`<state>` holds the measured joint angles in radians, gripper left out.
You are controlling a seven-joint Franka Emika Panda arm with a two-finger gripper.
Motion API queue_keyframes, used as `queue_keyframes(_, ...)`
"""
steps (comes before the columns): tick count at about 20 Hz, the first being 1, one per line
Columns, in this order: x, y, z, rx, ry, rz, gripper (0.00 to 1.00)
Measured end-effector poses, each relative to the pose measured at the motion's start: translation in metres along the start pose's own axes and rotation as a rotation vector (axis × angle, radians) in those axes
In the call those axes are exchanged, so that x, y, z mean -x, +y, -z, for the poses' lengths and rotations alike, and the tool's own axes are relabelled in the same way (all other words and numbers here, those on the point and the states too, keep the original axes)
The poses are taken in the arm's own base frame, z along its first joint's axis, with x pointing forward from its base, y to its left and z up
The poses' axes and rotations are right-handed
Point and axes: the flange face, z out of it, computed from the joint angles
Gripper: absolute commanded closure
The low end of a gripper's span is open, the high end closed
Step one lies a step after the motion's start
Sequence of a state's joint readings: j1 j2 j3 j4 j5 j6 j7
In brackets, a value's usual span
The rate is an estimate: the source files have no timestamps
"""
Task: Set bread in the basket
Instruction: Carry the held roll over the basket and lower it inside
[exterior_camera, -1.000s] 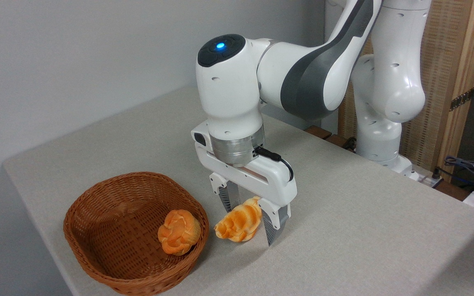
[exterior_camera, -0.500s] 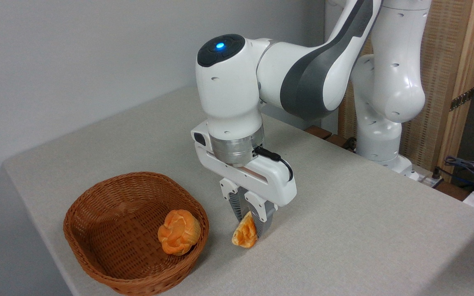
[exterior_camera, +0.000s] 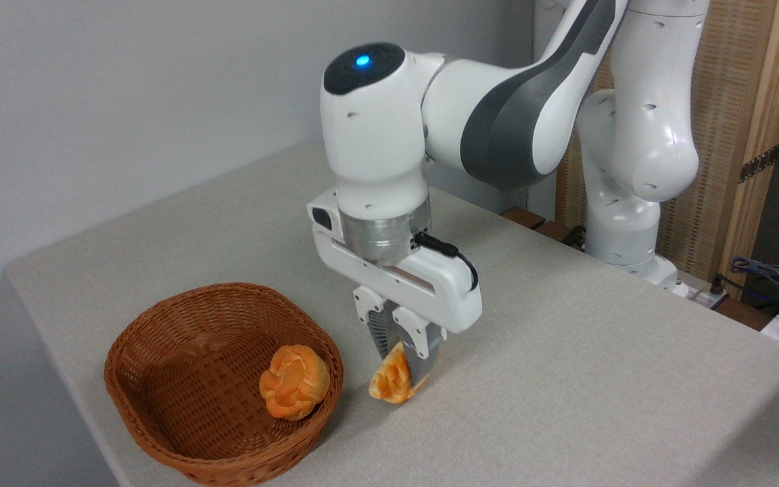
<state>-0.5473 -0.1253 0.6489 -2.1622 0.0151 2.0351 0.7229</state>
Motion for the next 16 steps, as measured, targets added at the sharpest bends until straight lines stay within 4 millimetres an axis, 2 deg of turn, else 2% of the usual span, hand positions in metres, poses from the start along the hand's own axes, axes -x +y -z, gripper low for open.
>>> queue_keyframes(11,-0.018,-0.009,0.087,0.020,0.151,0.038,0.71)
queue_keyframes(12,-0.021,-0.007,0.093,0.038,0.184,0.048,0.67)
queue_keyframes(14,-0.027,-0.005,0.103,0.081,0.251,0.070,0.55)
queue_keyframes(15,-0.030,-0.005,0.108,0.096,0.288,0.083,0.39)
queue_keyframes(16,-0.033,-0.006,0.113,0.102,0.328,0.096,0.09)
